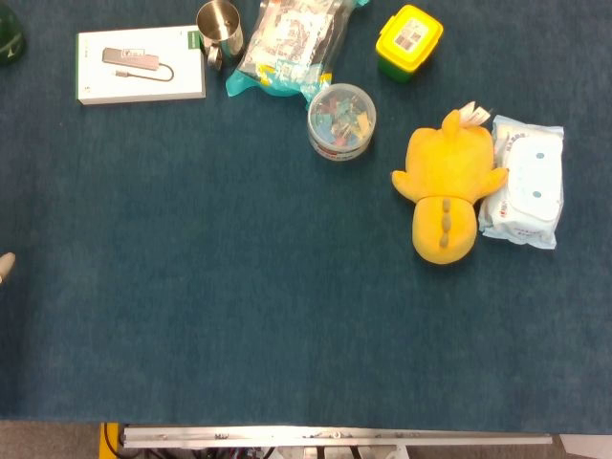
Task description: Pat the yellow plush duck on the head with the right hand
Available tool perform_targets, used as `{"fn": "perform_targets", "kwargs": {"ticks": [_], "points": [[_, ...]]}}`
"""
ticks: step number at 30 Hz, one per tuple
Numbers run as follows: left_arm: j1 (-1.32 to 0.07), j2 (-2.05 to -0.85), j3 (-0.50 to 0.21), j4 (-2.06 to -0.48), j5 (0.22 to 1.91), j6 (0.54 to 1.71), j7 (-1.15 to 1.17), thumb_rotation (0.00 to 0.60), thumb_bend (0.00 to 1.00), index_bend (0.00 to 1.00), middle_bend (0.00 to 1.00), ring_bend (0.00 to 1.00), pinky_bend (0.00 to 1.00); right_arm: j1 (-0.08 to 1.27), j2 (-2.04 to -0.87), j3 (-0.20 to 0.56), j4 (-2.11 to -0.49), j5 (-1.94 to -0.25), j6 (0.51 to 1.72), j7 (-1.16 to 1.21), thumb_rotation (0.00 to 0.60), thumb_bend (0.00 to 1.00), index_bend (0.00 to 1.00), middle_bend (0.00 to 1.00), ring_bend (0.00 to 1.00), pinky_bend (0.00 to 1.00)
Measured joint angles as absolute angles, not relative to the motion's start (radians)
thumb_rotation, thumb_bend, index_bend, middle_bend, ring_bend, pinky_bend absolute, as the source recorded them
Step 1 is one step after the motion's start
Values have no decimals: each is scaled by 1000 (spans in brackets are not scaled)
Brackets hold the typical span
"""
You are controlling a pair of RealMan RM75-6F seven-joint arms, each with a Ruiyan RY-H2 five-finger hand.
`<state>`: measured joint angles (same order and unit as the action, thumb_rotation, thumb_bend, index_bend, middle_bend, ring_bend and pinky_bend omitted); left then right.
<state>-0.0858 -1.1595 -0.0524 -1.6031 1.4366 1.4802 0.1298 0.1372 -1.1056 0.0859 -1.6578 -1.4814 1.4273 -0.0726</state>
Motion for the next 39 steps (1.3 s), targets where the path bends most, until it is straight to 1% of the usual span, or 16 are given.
{"fn": "perform_targets", "kwargs": {"ticks": [2,7,14,17,18,20,22,23,25,28,32,34,39], "points": [[-86,-1159,-51,-1606,1433,1475,133,588,136,104,150,147,52,139,-1106,86,-1659,-1481,1425,-70,600,50,296,292,171,181],[-85,-1155,-50,-1616,1434,1475,134,592,136,106,150,147,52,146,-1104,84,-1662,-1489,1414,-57,600,34,296,292,171,181],[-79,-1145,-45,-1629,1434,1473,117,589,136,108,149,147,52,192,-1095,86,-1678,-1519,1363,-25,600,1,296,292,169,181],[-77,-1143,-42,-1632,1434,1472,114,590,136,109,149,147,52,222,-1098,94,-1687,-1526,1335,-11,598,0,291,284,140,152],[-76,-1141,-41,-1634,1433,1471,112,589,136,109,149,147,52,231,-1099,97,-1690,-1526,1324,-7,589,0,279,271,124,129],[-73,-1138,-40,-1636,1432,1471,107,589,136,109,148,147,52,254,-1102,104,-1697,-1522,1292,0,540,0,247,244,99,92],[-69,-1134,-38,-1639,1430,1472,100,590,136,110,148,147,52,281,-1109,112,-1702,-1514,1252,3,478,0,233,229,82,61],[-68,-1132,-37,-1640,1428,1472,99,589,136,110,148,147,52,295,-1113,116,-1703,-1510,1234,3,463,0,230,224,76,51],[-64,-1128,-35,-1643,1426,1473,97,589,136,112,148,148,52,329,-1130,126,-1702,-1499,1193,4,387,0,217,207,54,16],[-59,-1123,-33,-1649,1424,1474,93,589,136,113,148,148,52,378,-1162,141,-1693,-1481,1137,18,293,0,200,181,23,0],[-52,-1117,-30,-1654,1422,1478,89,589,136,113,148,149,52,437,-1201,155,-1667,-1457,1062,47,219,0,167,139,0,0],[-49,-1115,-30,-1657,1421,1479,87,589,136,114,148,149,52,467,-1227,161,-1647,-1442,1025,57,166,0,163,119,0,0],[-48,-1113,-30,-1662,1417,1476,89,589,137,114,148,149,52,527,-1284,172,-1594,-1416,962,74,75,0,155,94,0,0]]}}
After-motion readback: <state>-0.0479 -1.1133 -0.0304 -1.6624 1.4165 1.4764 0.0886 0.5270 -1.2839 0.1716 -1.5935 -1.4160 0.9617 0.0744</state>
